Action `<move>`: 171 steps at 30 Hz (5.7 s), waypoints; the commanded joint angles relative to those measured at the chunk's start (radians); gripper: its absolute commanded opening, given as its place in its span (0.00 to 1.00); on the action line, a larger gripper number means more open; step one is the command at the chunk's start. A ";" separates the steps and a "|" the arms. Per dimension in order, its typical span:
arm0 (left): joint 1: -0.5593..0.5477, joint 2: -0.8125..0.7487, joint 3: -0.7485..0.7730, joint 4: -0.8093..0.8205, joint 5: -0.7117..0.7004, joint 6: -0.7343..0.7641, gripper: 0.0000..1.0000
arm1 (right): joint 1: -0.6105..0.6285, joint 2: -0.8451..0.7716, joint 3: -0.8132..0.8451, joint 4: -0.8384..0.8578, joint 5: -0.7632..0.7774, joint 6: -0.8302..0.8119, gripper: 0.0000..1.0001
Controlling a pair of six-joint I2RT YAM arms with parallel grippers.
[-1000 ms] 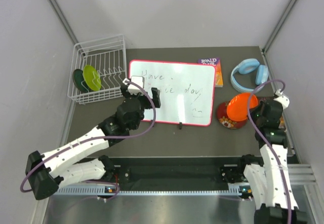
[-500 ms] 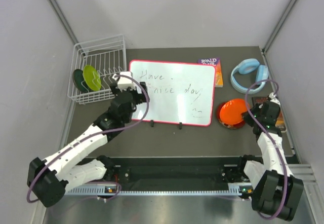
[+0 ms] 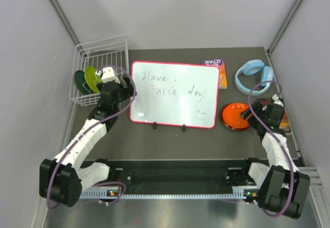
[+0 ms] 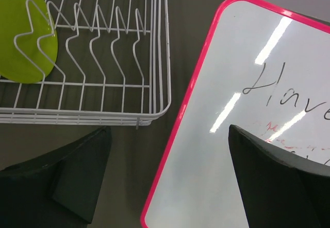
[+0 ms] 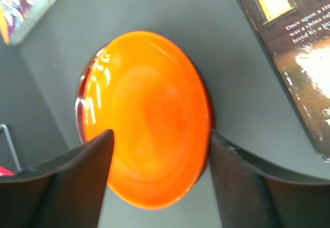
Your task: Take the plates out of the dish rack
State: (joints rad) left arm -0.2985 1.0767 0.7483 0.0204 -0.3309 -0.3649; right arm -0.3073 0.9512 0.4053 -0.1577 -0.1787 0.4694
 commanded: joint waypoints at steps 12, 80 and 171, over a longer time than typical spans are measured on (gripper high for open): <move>0.280 0.106 0.160 -0.002 0.072 -0.009 0.99 | -0.006 -0.109 0.104 -0.169 0.122 -0.038 0.84; 0.483 0.675 0.327 0.317 -0.135 0.090 0.79 | 0.047 -0.120 0.122 -0.094 -0.053 -0.074 0.92; -0.571 0.065 0.095 0.230 0.294 -0.341 0.00 | 0.780 -0.180 0.130 0.236 -0.062 0.262 0.92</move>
State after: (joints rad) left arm -0.8597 1.1507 0.7864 0.1276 -0.0212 -0.7116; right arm 0.4496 0.7330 0.5423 -0.0246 -0.3115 0.7307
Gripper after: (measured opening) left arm 0.137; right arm 0.930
